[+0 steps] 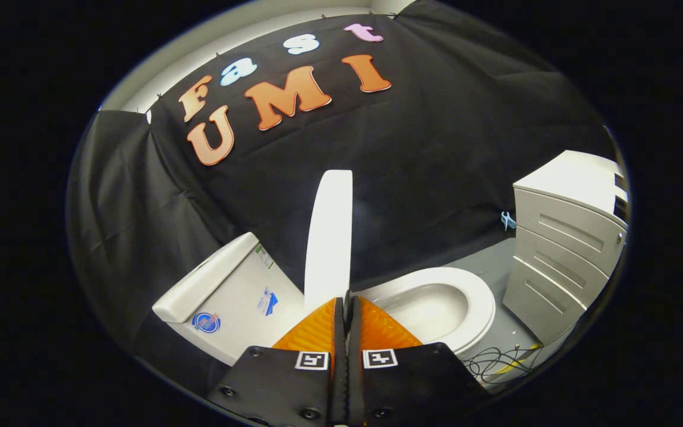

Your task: Open the toilet lid.

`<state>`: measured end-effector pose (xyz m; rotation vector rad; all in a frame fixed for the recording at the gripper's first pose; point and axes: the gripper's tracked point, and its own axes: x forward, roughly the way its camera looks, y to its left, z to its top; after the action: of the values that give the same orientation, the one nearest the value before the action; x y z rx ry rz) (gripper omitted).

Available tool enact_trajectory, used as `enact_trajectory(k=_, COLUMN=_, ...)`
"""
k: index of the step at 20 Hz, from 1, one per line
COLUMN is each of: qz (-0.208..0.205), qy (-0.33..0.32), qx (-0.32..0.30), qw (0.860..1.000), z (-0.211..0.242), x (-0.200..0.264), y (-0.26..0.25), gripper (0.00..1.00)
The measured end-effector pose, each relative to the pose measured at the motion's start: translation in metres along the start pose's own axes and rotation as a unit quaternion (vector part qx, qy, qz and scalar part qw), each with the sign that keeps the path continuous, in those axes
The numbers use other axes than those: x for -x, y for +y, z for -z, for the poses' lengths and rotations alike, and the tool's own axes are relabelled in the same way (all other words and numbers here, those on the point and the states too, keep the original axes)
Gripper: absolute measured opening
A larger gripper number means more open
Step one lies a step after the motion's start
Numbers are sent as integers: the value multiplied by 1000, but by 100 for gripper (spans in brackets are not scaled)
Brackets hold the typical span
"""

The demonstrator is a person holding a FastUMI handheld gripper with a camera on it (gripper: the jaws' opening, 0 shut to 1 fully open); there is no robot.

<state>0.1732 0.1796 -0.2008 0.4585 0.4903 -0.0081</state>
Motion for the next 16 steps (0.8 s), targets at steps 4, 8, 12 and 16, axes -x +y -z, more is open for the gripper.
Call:
enact_trajectory(k=4, qz=-8, qy=1, qx=37, qw=999, z=1, x=0, y=29, gripper=8)
enact_trajectory(k=8, qz=-23, qy=1, qx=68, qw=997, z=1, x=-2, y=66, gripper=8)
enact_trajectory(k=12, qz=-25, qy=-5, qx=75, qw=997, z=4, x=-3, y=90, gripper=8)
enact_trajectory(k=16, qz=-36, qy=-4, qx=125, qw=992, z=12, x=-5, y=121, gripper=8)
